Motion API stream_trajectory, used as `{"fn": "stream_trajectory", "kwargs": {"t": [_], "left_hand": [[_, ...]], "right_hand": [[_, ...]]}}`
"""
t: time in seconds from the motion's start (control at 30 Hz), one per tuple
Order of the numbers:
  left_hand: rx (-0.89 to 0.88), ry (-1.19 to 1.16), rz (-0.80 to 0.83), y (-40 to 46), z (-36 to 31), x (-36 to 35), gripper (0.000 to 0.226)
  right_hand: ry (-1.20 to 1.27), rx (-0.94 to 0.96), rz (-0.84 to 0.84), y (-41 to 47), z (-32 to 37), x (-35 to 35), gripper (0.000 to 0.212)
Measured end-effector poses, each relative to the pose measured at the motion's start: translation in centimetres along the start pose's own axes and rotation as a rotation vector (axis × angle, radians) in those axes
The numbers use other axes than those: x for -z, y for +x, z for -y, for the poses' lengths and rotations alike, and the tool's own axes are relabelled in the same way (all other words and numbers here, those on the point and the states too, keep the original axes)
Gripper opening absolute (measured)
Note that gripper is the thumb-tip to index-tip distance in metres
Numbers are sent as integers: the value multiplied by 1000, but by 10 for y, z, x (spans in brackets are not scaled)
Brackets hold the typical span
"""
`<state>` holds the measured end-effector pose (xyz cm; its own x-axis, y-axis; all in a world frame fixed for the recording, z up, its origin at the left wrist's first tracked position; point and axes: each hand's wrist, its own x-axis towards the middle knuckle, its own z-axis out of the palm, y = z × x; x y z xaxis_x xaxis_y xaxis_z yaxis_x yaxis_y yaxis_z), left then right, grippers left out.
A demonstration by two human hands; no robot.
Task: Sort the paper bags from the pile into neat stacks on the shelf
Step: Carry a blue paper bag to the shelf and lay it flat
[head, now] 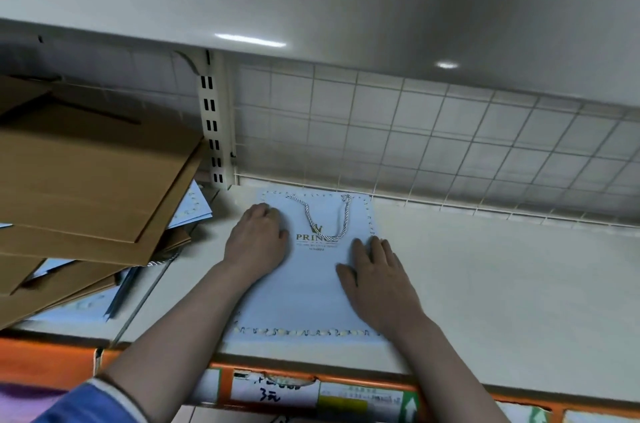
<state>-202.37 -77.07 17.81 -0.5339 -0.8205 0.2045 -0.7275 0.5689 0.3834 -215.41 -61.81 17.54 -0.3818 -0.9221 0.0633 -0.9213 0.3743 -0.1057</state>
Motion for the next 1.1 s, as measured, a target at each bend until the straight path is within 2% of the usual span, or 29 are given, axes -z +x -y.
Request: {"fn": "stream_trajectory", "kwargs": {"t": [0.17, 0.3, 0.37, 0.43, 0.5, 0.53, 0.63, 0.8, 0.97, 1.1], "left_hand": [[-46, -20, 17, -1, 4, -5, 27], [-103, -17, 34, 7, 13, -10, 23], [-133, 25, 35, 10, 15, -9, 24], [-145, 67, 43, 13, 16, -7, 25], [-147, 86, 65, 15, 17, -6, 28], [-144, 91, 76, 15, 18, -5, 29], [-130, 99, 94, 15, 21, -4, 31], [-115, 65, 74, 11, 25, -5, 28], [-51, 59, 39, 6, 30, -1, 25], [-26, 45, 16, 7, 30, 3, 21]], "right_hand": [[-33, -29, 14, 0, 8, -2, 110], [-27, -87, 5, 2, 17, -2, 102], [-3, -96, 5, 4, 19, 1, 89], [31, -89, 20, 6, 17, 5, 66], [77, -57, 33, 8, 12, 7, 61], [85, -43, 44, 10, 9, 8, 65], [64, -12, 30, 11, 7, 5, 96], [100, -17, 36, 5, 10, 0, 117], [118, 1, 47, 5, 20, 6, 119], [103, 22, 40, 9, 25, 4, 109]]}}
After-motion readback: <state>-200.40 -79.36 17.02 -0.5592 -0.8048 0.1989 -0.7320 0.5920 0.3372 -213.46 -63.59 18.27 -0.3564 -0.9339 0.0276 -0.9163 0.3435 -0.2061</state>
